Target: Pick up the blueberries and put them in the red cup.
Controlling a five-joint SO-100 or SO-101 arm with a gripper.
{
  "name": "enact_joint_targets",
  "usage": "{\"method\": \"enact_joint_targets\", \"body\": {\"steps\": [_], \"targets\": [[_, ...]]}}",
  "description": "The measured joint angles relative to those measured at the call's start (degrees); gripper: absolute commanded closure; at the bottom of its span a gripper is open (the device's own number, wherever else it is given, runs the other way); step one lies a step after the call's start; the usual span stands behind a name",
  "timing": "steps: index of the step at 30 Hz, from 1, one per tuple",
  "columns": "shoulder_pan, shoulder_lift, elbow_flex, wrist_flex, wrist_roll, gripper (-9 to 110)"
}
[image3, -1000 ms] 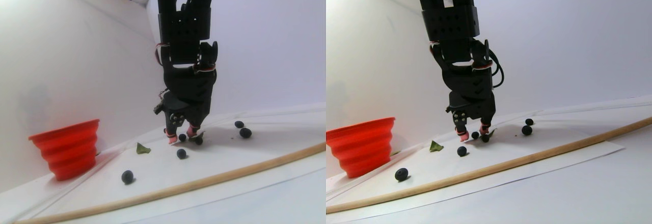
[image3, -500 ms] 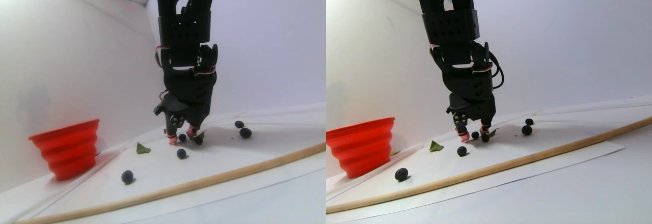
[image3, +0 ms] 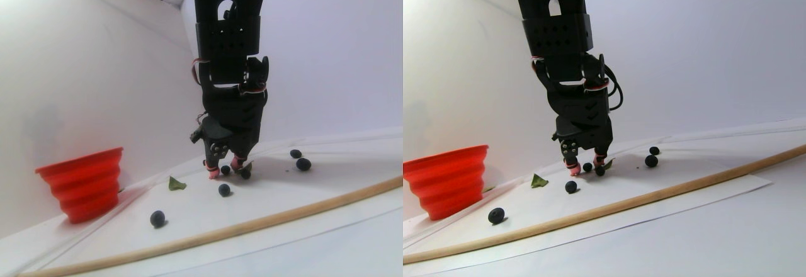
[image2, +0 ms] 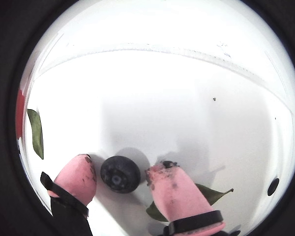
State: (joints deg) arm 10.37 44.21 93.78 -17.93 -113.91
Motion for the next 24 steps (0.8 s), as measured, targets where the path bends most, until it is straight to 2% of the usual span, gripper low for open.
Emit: {"method": "enact_joint_targets", "body": {"steps": [24], "targets": [[0.0,0.0,0.0,0.0,0.3,89]]}}
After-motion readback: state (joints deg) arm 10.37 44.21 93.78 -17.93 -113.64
